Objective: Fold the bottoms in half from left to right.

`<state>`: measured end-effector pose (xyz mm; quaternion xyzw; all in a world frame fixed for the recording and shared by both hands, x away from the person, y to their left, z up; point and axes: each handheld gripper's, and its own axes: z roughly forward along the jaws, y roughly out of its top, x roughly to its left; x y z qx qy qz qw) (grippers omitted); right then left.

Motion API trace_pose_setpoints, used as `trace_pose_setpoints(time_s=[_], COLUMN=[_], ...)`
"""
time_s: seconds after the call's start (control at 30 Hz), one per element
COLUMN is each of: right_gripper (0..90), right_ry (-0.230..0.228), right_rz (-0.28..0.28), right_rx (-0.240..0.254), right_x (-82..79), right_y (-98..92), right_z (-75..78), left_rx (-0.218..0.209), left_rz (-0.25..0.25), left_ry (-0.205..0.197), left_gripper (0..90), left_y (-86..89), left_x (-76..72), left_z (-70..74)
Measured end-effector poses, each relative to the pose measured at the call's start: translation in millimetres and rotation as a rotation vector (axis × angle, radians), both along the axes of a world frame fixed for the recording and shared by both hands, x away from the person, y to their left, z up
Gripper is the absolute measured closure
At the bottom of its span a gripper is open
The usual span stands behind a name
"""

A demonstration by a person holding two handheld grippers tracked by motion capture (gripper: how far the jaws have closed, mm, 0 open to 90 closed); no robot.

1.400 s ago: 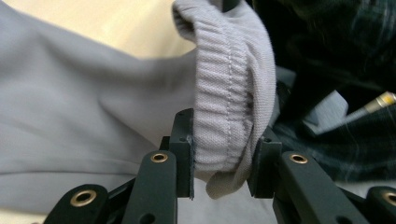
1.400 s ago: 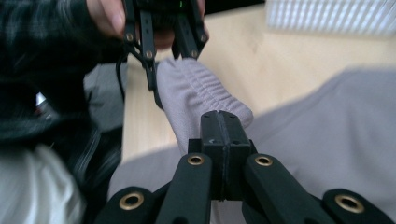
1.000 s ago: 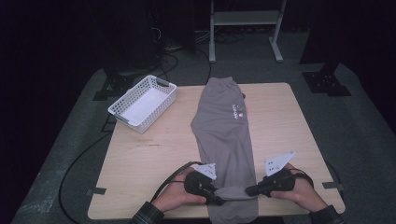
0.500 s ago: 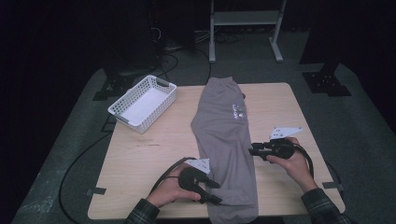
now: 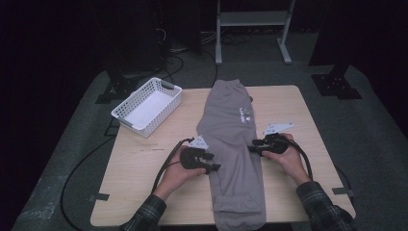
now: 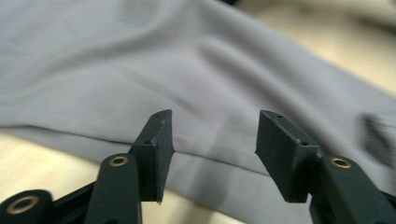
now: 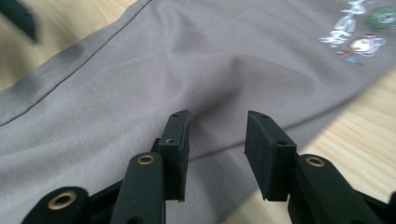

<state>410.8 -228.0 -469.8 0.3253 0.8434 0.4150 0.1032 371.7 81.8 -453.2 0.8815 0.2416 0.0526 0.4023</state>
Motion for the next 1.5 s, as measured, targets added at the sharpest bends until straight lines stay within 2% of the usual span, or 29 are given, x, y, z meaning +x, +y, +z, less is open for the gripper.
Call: trace_pose_setpoints(time_s=[0.07,0.13,0.17,0.2,0.27,0.37,0.47,0.57,0.67,0.7,0.73,0.9,0.97,1.0,1.07,1.2,1.33,1.4,1.5], right_gripper=[58.6,57.4,57.8,59.8,71.1,84.9,89.1,89.5,89.6,89.6,89.7,89.8,89.7,89.5,80.4,74.2,67.9,64.3,59.0], right_ry=[0.006,0.016,0.02,0.017,-0.005,-0.009,-0.01,-0.001,-0.007,0.0,-0.006,-0.019,-0.009,-0.008,0.004,0.005,-0.006,-0.009,-0.006], right_rz=[0.009,0.023,0.033,0.036,0.032,0.041,0.047,0.026,0.007,-0.001,-0.014,-0.084,-0.093,-0.089,-0.066,-0.022,0.03,0.074,0.141], right_rx=[-0.016,-0.024,-0.03,-0.038,-0.073,-0.086,-0.123,-0.114,-0.094,-0.068,-0.063,-0.087,-0.068,-0.048,-0.004,-0.011,0.005,0.024,0.019], right_x=[2.2,2.7,2.4,1.9,1.0,-0.2,-1.0,0.4,0.7,0.7,1.0,2.3,2.7,2.3,1.0,-6.9,-26.8,-37.8,-52.1], right_y=[3.7,6.6,7.4,8.3,8.4,9.7,13.8,11.7,3.7,-0.1,-4.1,-22.7,-27.3,-28.0,-25.5,-15.7,-12.1,-9.2,0.0], right_z=[-3.5,-6.7,-7.8,-9.1,-8.0,-7.2,-4.1,-2.8,2.1,4.4,6.4,9.9,8.4,8.2,8.1,7.9,14.3,17.6,17.6], left_rx=[0.025,0.069,0.091,0.092,0.114,0.121,0.141,0.137,0.087,0.075,0.071,0.02,0.013,0.008,-0.013,-0.017,-0.021,-0.016,0.02], left_rz=[0.016,0.016,0.01,0.014,0.015,0.006,-0.006,-0.003,0.007,0.012,0.013,0.029,0.025,0.025,0.03,0.028,0.011,0.0,-0.014], left_ry=[-0.008,-0.013,-0.031,-0.046,-0.065,-0.071,-0.063,-0.051,-0.022,-0.017,-0.017,0.025,0.033,0.039,0.041,0.027,0.015,0.011,-0.01], left_gripper=[48.0,48.5,49.5,51.3,57.9,70.0,82.4,85.5,85.5,85.3,85.3,82.0,79.1,76.5,69.8,60.9,54.4,52.2,48.7], left_y=[-6.0,-11.5,-13.2,-13.6,-14.1,-16.0,-20.4,-20.2,-13.0,-10.3,-7.8,3.0,5.4,5.8,6.9,10.5,12.1,10.7,5.1], left_x=[3.7,4.7,4.2,3.3,2.2,0.1,-0.2,-0.8,-0.1,0.3,1.0,2.3,1.4,0.6,-1.1,-8.6,-20.0,-25.4,-31.1], left_z=[-6.9,-13.9,-16.9,-17.4,-16.1,-15.5,-13.4,-11.8,-7.8,-6.5,-5.5,-4.1,-4.8,-5.3,-5.9,-2.3,1.9,2.9,0.4])
